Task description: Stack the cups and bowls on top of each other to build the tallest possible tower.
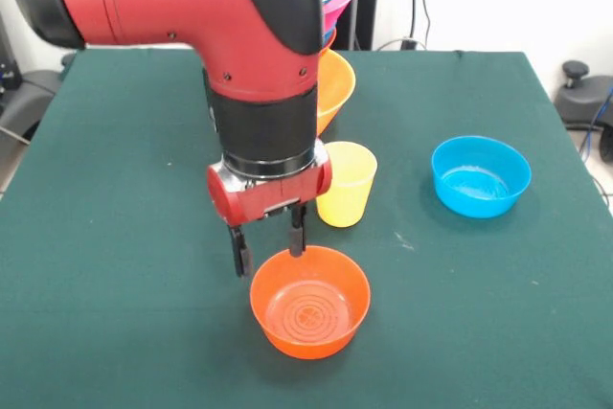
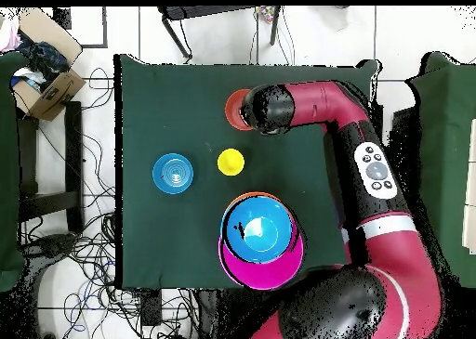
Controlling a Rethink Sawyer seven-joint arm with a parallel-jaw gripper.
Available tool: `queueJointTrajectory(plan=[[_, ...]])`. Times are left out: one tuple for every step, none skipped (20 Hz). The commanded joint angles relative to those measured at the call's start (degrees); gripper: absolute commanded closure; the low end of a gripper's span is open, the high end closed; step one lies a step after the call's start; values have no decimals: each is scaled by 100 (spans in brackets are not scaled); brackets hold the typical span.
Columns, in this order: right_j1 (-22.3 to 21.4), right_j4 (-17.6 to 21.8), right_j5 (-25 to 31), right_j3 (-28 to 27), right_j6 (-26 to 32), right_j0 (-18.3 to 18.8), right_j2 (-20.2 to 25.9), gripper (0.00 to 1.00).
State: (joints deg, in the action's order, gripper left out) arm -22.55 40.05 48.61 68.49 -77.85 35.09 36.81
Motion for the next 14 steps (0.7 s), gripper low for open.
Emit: queueJointTrajectory(plan=[[-210,-77,687,-364,-399,-323,-523,0],[-127,-71,625,-424,-404,-313,-566,0],[-62,-69,484,-391,-529,-300,-643,0],[-31,-88,420,-390,-601,-303,-687,0],[5,-108,326,-393,-696,-302,-735,0],[63,-131,263,-418,-756,-291,-770,0],[124,-149,172,-435,-814,-267,-807,0],[161,-173,91,-446,-871,-252,-838,0],[200,-184,-4,-452,-934,-229,-874,0],[234,-195,-128,-456,-1043,-217,-913,0],[257,-213,-276,-445,-1149,-202,-931,0],[302,-262,-452,-436,-1359,-186,-979,0],[323,-314,-519,-410,-1474,-178,-1022,0],[338,-352,-558,-396,-1499,-174,-1047,0]])
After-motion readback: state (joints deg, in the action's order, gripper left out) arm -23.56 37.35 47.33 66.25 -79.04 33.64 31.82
